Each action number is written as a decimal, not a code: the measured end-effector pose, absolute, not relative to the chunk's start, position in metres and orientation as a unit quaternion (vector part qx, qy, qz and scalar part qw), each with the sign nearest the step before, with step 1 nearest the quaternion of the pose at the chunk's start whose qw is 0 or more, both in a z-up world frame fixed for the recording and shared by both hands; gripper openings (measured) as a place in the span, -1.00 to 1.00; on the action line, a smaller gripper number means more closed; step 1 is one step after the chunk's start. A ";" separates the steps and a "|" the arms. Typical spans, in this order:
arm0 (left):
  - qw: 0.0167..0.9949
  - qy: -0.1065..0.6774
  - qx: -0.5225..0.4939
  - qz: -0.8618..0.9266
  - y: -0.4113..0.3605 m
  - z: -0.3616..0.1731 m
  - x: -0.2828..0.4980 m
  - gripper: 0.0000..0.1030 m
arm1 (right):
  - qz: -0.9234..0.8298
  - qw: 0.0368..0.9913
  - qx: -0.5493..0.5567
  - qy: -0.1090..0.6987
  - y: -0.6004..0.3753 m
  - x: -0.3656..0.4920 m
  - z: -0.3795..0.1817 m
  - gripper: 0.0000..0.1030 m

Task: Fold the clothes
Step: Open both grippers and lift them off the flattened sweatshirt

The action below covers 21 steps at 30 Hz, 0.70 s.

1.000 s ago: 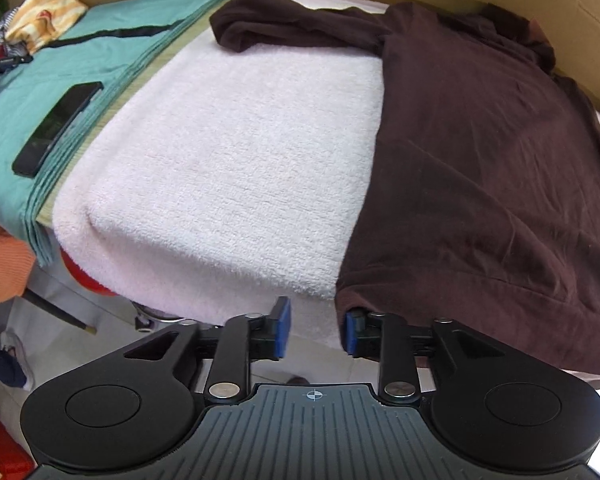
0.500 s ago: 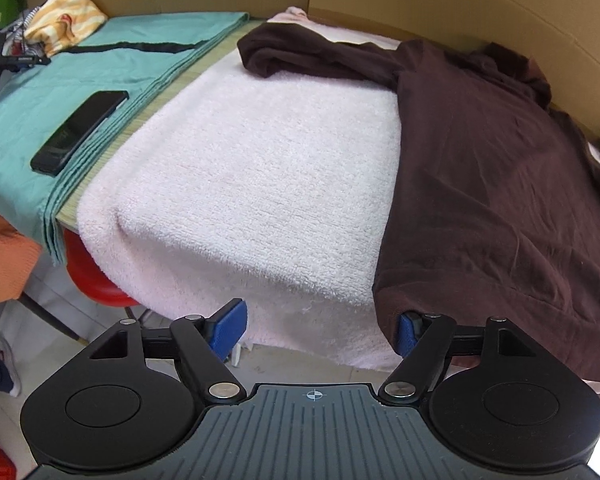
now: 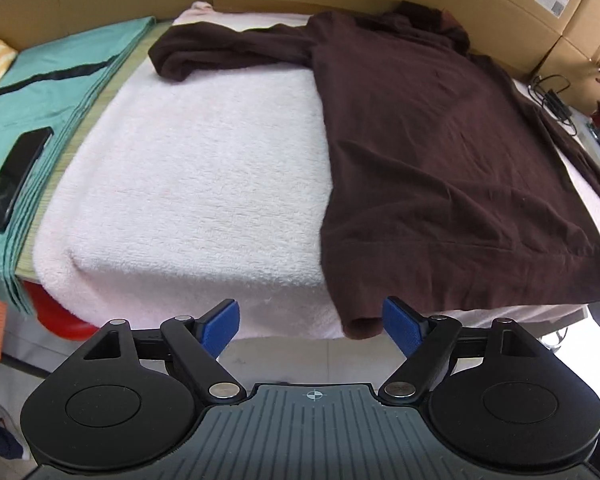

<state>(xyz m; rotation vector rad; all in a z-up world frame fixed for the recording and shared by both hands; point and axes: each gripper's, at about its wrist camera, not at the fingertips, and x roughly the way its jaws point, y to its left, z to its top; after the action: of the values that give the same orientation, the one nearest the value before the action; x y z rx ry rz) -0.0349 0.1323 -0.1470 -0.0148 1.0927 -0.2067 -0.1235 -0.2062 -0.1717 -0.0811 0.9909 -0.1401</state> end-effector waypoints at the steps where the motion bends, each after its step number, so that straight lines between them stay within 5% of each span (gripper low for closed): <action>1: 0.849 0.520 -0.006 -0.094 0.135 -0.146 -0.035 0.69 | -0.064 0.877 -0.043 0.474 -0.204 -0.122 -0.172 -0.21; 12: 0.866 0.450 -0.021 -0.218 0.070 -0.123 0.017 0.71 | 0.003 0.904 -0.055 0.425 -0.180 -0.075 -0.161 -0.22; 21: 0.813 0.512 0.080 -0.265 0.021 -0.179 0.028 0.71 | 0.053 0.888 -0.067 0.452 -0.149 -0.035 -0.200 -0.21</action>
<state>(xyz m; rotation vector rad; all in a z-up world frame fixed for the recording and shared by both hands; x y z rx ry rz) 0.0278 0.0213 -0.1794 0.1713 1.0935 -0.5660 -0.0348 -0.1486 -0.1998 -0.1385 0.9385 0.1105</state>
